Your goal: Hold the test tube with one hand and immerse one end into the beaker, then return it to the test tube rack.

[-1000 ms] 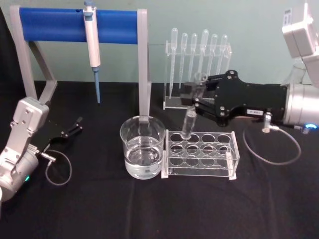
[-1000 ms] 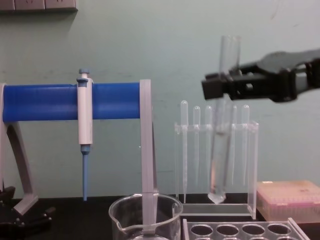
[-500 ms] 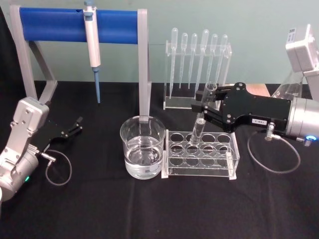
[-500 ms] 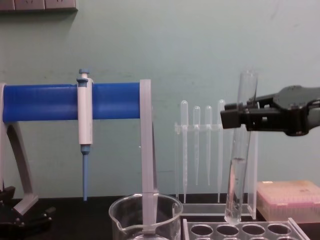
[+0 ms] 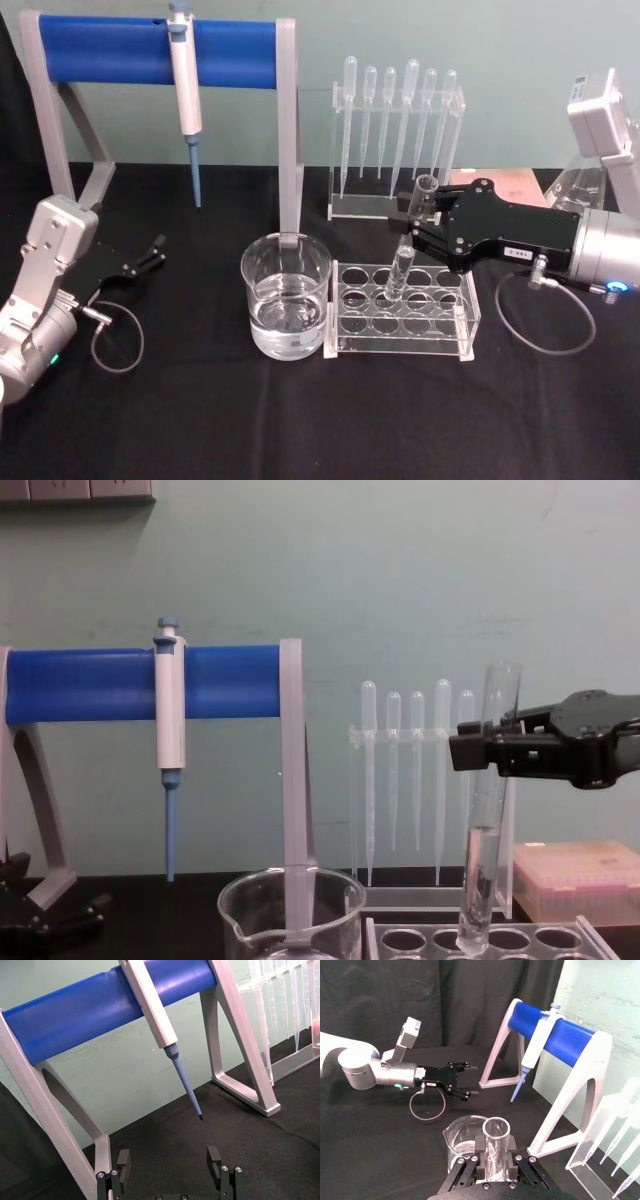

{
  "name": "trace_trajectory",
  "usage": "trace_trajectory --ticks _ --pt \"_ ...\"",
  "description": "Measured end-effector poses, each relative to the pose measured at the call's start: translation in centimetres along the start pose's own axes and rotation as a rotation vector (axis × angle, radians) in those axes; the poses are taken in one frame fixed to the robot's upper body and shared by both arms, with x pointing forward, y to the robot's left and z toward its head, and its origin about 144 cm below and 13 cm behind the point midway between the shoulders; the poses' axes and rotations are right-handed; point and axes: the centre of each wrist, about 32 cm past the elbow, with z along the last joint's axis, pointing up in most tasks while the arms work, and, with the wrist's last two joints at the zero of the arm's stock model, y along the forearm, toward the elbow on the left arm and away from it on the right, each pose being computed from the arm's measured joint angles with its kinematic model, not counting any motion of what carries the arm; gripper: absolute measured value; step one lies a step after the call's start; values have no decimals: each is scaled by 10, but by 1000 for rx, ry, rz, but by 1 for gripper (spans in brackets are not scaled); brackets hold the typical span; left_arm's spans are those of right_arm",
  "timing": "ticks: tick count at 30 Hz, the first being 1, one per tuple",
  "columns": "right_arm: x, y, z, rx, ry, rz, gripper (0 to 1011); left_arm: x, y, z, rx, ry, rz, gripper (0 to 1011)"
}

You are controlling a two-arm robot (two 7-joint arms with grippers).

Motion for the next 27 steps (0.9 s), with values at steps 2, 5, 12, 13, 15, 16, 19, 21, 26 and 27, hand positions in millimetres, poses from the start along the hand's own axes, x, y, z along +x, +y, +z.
trace_trajectory --ticks 2,5,12,13,15,16,19,21,26,27 --pt "1 1 -3 2 6 0 237 0 0 0 0 0 0 1000" --pt "2 2 -6 1 11 0 238 0 0 0 0 0 0 1000" --pt "3 6 -14 -5 34 2 238 0 0 0 0 0 0 1000" --pt "3 7 -16 -8 38 2 238 0 0 0 0 0 0 1000" --pt "3 8 -19 -15 42 2 238 0 0 0 0 0 0 1000" --pt "3 8 -20 -18 44 1 237 0 0 0 0 0 0 1000" --pt "3 8 -23 -26 49 -2 237 0 0 0 0 0 0 1000" --pt "4 8 -27 -30 54 -5 237 0 0 0 0 0 0 1000" --pt "2 10 -36 -24 57 -11 238 0 0 0 0 0 0 1000" --pt "2 10 -38 -23 59 -11 237 0 0 0 0 0 0 1000"
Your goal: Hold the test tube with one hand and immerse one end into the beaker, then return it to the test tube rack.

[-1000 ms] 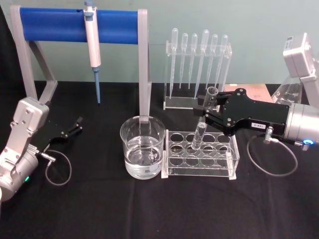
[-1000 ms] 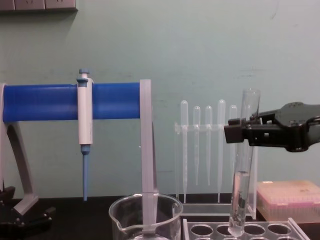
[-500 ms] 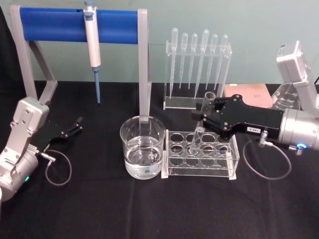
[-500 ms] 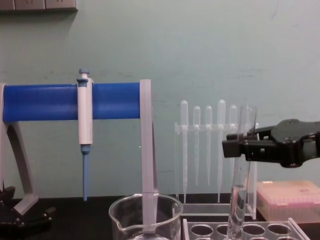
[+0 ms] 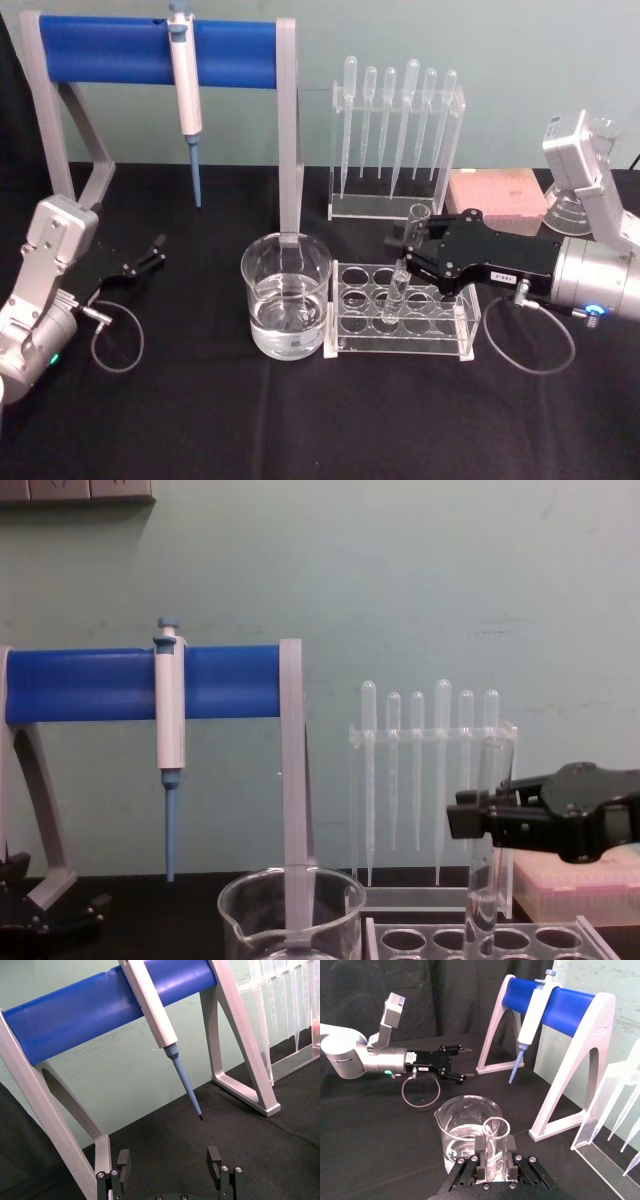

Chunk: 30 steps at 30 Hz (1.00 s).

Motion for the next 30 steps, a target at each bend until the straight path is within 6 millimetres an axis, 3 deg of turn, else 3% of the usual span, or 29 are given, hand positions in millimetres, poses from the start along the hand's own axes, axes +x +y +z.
trace_trajectory --ticks 26,30 --pt "0 5 -13 -25 20 8 238 0 0 0 0 0 0 1000" --pt "0 5 -13 -25 19 8 324 0 0 0 0 0 0 1000"
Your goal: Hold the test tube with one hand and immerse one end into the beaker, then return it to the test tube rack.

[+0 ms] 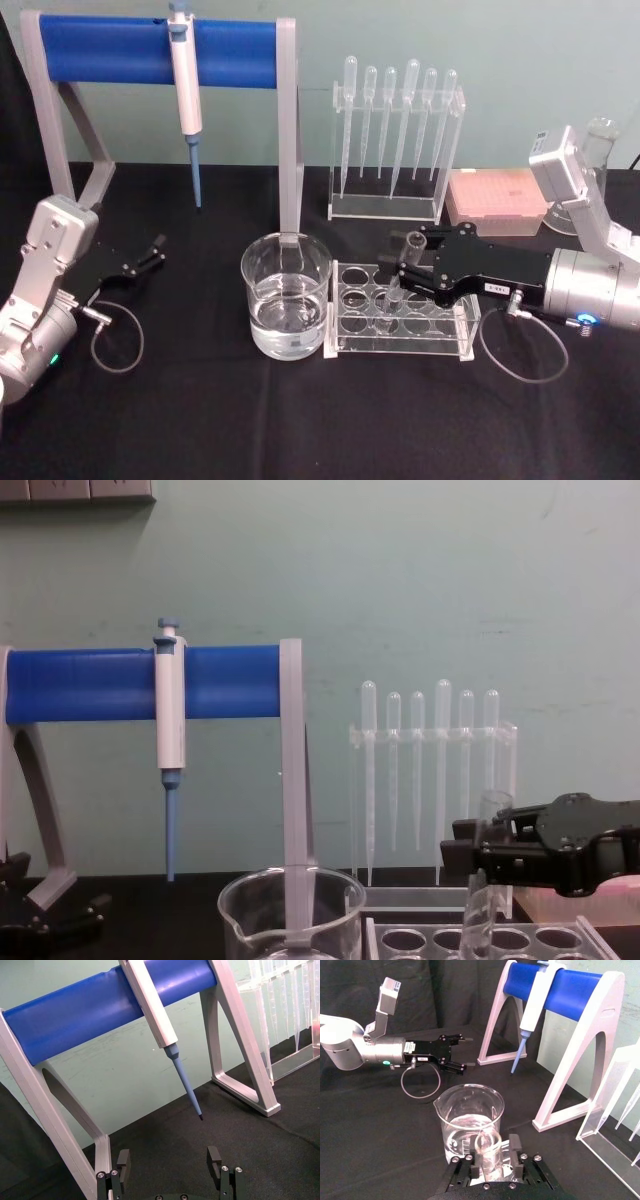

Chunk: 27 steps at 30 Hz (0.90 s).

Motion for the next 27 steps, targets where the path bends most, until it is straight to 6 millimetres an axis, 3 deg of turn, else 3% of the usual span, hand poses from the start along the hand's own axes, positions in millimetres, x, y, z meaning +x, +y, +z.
trace_trajectory --ticks 12,18,22,27 --pt "0 0 2 3 -4 -1 729 0 0 0 0 0 0 1000" --pt "-9 -9 24 67 -66 -42 924 0 0 0 0 0 0 1000" --pt "-16 -17 35 109 -96 -96 998 0 0 0 0 0 0 1000" --pt "-28 -29 37 144 -100 -206 1003 0 0 0 0 0 0 1000"
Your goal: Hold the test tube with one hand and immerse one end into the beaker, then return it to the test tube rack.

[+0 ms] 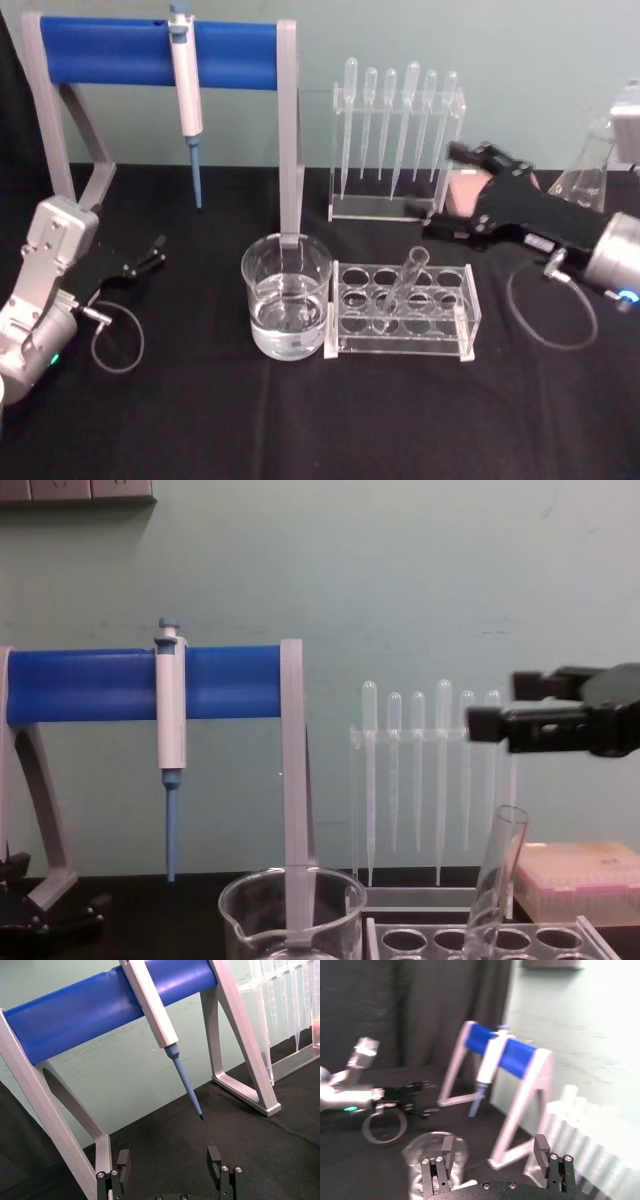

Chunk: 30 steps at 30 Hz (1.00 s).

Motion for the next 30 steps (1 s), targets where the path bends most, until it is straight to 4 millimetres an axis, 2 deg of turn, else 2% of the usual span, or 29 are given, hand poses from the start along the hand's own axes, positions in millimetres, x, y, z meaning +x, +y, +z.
trace_trajectory --ticks 4,8,14,20,30 --pt "-11 -15 -6 -8 13 -149 1003 0 0 0 0 0 0 1000" --pt "-28 -27 -25 -52 55 -330 1003 0 0 0 0 0 0 1000" --pt "-47 -31 -52 -120 90 -510 1002 0 0 0 0 0 0 1000" --pt "-54 -30 -72 -158 111 -566 1003 0 0 0 0 0 0 1000" --pt "-49 -27 -83 -187 114 -483 1003 0 0 0 0 0 0 1000"
